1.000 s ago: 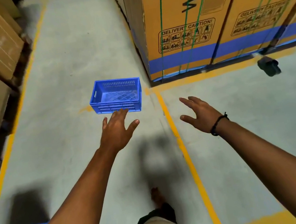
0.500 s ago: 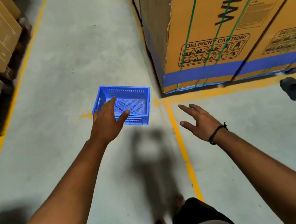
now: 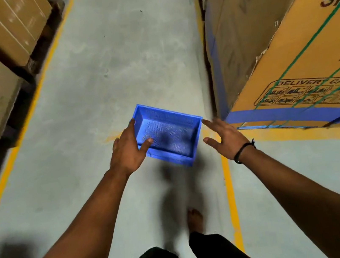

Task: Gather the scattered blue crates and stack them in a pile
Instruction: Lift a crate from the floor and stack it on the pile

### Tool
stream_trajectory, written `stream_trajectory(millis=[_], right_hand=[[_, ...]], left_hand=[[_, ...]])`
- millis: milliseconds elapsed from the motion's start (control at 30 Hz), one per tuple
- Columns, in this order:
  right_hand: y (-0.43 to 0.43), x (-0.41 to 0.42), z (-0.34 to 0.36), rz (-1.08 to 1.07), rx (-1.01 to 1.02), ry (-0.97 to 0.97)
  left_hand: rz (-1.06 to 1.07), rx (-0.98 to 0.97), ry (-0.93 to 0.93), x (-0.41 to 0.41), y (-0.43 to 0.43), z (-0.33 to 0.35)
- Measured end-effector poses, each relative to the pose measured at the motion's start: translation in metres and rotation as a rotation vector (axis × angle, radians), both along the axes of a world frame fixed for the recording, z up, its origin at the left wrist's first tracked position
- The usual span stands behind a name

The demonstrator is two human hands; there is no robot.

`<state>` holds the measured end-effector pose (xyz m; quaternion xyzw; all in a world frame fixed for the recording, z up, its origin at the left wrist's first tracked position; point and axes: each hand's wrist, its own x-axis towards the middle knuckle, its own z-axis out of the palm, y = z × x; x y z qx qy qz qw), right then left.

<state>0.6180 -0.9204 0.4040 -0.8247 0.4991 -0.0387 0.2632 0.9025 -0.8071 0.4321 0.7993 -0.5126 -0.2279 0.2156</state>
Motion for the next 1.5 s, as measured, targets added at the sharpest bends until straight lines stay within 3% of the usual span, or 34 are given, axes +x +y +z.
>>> stream_trajectory(millis=[233, 367, 633, 833, 1033, 1267, 1500], right_hand=[[-0.086, 0.049, -0.084, -0.065, 0.072, 0.063], [-0.117, 0.069, -0.202, -0.075, 0.108, 0.126], [-0.180, 0.102, -0.426, -0.061, 0.110, 0.281], [-0.204, 0.087, -0.537, -0.127, 0.076, 0.399], [-0.204, 0.082, -0.580, -0.216, -0.030, 0.251], [-0.220, 0.076, -0.597, -0.268, -0.082, 0.055], [-0.269, 0.086, -0.590, -0.157, -0.048, 0.033]], left_hand=[[-0.025, 0.052, -0.043, 0.059, -0.088, -0.062], [-0.125, 0.096, -0.069, 0.093, -0.134, -0.179], [-0.305, 0.150, -0.291, 0.171, -0.224, -0.437], [-0.393, 0.222, -0.518, 0.233, -0.271, -0.549], [-0.409, 0.309, -0.405, 0.279, -0.290, -0.598], [-0.325, 0.129, -0.204, 0.277, -0.263, -0.615], [-0.255, 0.102, -0.209, 0.275, -0.213, -0.622]])
